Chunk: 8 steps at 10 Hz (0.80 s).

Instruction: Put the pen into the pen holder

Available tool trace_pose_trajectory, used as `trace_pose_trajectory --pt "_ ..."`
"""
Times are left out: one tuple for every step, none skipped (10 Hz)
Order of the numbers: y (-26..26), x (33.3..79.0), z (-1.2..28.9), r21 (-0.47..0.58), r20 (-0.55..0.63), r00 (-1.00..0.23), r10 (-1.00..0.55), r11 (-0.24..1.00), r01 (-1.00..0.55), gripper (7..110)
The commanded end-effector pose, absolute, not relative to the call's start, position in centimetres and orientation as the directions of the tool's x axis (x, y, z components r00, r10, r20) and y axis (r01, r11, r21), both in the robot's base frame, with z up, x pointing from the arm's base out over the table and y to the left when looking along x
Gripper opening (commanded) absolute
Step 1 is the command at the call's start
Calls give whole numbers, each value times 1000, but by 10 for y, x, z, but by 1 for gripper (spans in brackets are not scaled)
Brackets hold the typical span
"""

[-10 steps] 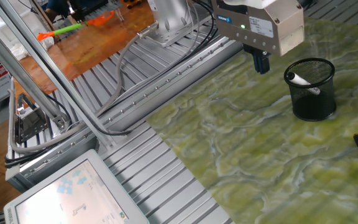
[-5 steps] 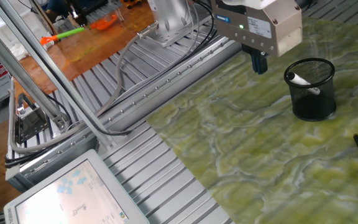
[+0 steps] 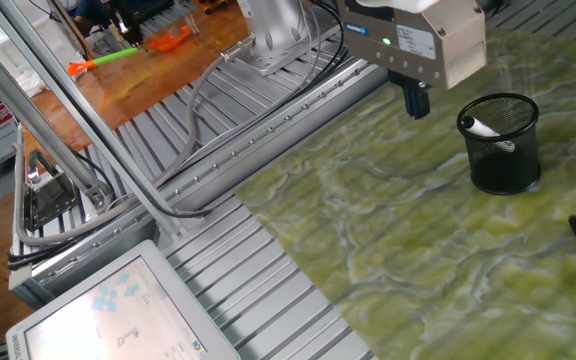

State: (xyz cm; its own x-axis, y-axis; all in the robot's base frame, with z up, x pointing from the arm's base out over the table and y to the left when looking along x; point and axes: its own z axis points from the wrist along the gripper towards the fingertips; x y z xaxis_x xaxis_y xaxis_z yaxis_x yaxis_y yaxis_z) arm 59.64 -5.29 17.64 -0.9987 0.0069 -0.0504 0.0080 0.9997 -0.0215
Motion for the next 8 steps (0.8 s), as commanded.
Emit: trace_pose_trajectory --pt "-33 601 255 29 -53 -999 11 1000 9 7" --pt "-34 598 269 30 -87 -996 -4 1000 -6 7" --pt "-40 592 279 16 -104 -994 -20 1000 -21 7" --pt "-45 584 285 1 -110 -994 -24 1000 -25 7" --pt "-53 584 286 -20 -121 -992 -37 999 -35 7" --pt "-56 585 282 -20 -125 -991 -45 999 -43 7" --pt "-58 587 279 -17 -126 -991 -48 999 -46 7" --pt "-58 588 278 -17 -125 -991 -49 999 -47 7"
